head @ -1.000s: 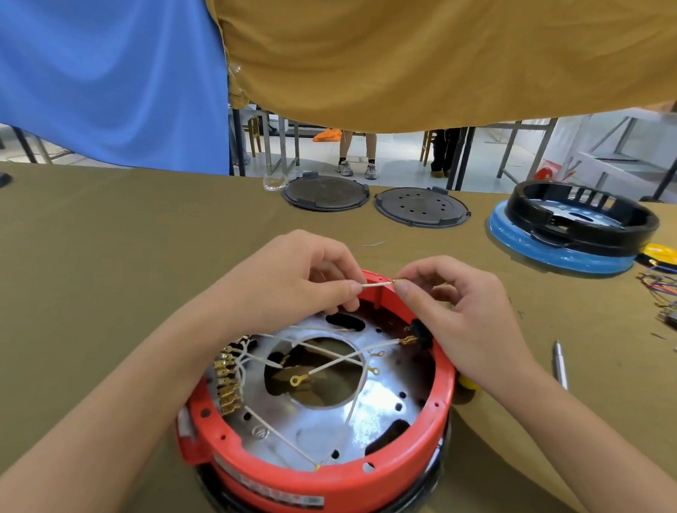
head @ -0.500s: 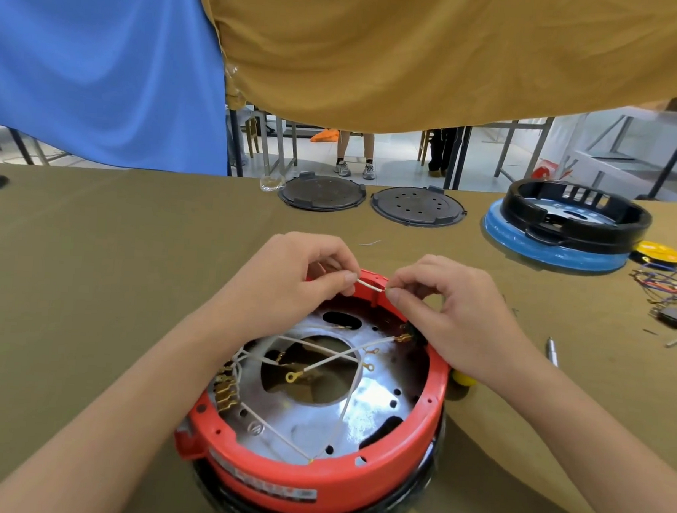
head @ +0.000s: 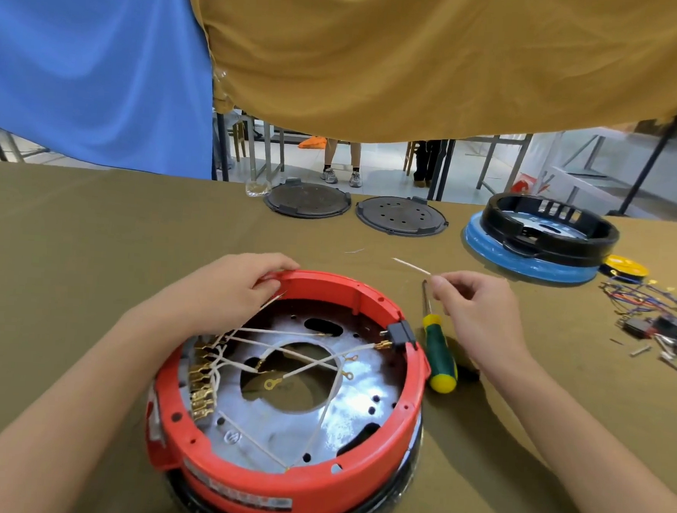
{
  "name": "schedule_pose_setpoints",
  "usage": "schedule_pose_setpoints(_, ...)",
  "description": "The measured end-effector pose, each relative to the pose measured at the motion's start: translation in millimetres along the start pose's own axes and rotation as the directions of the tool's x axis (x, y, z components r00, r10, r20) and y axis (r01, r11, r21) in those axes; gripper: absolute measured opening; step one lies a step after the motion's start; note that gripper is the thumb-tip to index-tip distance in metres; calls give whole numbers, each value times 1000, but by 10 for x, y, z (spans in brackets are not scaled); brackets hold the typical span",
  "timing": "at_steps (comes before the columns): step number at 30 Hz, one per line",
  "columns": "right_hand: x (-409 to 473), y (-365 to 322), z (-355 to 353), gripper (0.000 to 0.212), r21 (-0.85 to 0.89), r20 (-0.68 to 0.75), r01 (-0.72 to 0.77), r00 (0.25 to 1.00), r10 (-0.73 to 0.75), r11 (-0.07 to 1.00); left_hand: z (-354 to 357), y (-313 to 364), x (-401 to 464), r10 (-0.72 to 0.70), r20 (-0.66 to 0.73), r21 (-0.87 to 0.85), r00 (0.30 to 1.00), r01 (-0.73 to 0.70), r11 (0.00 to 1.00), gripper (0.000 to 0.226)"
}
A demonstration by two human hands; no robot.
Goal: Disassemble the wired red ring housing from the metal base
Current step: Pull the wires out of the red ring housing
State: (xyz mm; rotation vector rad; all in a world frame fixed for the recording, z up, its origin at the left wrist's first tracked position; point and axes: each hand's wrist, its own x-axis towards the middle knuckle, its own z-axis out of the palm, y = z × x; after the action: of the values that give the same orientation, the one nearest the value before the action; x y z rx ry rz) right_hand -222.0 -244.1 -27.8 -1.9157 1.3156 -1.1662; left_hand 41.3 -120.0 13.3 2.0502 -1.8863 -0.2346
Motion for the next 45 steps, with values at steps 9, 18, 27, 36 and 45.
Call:
schedule_pose_setpoints(9,42,-15,181,20,-220,98,69,994,-48,973,-23,-32,21,-11,-34,42,999,12,999,37)
schedule_pose_setpoints(18,8,81,39,19,-126,72,0,997,9,992,-77,-75,5,-9,-9,61,1000,10,998,36)
schedule_pose_setpoints(27,-119,98,37,17,-178,202,24,979,13,984,-75,-76,-10,-11,31,24,999,10,1000,35)
schedule_pose_setpoints(36,-223,-145,5,8,-59,95,231,970,-225,971,-65,-51,-83,15,125,8,992,-16,1000,46)
schedule_pose_setpoints(45,-386,-414,23,17,310,475,101,845,-246,945,-239,-11,-195,-74,182,56,980,65,996,28)
